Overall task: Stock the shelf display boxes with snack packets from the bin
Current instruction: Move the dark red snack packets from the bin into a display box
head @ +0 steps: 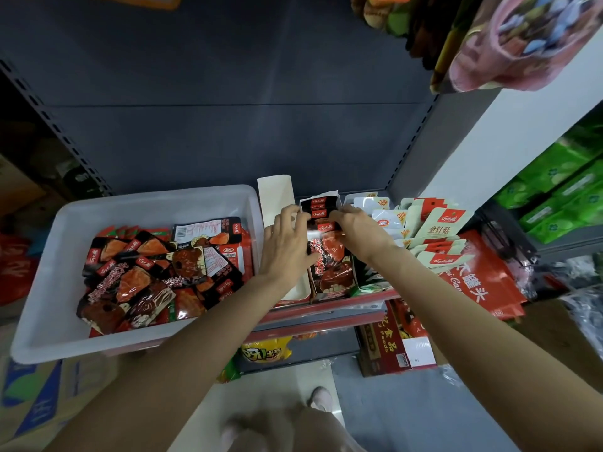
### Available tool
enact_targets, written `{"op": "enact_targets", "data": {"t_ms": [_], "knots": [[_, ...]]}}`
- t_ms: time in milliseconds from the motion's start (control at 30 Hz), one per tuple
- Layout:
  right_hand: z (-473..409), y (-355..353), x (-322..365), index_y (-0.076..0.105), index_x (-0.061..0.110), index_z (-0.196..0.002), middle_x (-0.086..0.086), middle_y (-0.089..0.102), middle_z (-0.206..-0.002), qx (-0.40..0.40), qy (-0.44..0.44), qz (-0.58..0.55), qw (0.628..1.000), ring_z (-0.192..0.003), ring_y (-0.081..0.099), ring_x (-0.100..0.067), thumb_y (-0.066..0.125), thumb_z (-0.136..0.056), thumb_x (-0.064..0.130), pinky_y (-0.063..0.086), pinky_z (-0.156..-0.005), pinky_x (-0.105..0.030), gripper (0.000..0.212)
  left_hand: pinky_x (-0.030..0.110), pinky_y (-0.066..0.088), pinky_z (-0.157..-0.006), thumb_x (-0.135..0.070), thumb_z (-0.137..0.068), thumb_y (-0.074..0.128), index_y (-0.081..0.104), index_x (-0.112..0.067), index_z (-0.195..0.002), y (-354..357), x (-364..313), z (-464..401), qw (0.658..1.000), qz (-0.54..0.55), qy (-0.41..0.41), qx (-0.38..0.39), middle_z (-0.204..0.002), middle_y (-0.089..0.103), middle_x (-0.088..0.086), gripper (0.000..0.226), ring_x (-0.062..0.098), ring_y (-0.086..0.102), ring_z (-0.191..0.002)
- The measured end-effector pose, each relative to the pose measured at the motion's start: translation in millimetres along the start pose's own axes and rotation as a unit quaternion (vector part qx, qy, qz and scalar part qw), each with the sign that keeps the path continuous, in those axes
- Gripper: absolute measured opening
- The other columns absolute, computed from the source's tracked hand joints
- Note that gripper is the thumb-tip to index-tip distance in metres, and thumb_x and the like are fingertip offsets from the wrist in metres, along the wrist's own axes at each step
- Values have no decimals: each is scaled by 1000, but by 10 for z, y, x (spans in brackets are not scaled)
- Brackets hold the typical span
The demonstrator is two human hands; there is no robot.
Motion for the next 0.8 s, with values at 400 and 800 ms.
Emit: {"op": "enact_targets", "data": {"t_ms": [400, 800], "knots": [[66, 15, -32, 54, 12, -128, -12, 56, -118, -8, -19, -25, 999, -104, 60, -25, 49, -89, -5, 45, -90, -27, 43, 47, -22, -107, -1, -94, 44, 22, -32, -148, 166, 123, 112, 846, -296, 399, 192, -159, -7, 1, 65, 24, -16, -145], [102, 3, -29, 46, 12, -136, -14, 53, -128, 19, -8, -57, 998, -114, 55, -30, 48, -91, -2, 42, -94, -30, 46, 48, -19, -107, -12, -96, 50, 33, -40, -142, 217, 80, 107, 857, -288, 365, 223, -159, -5, 1, 56, 26, -13, -145]]}}
Point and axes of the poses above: each hand's wrist, its own z-axis away from the middle knuckle, its own y-axis out of the palm, x = y × z, the point moved 2 cm from there along -z, towards the middle knuckle
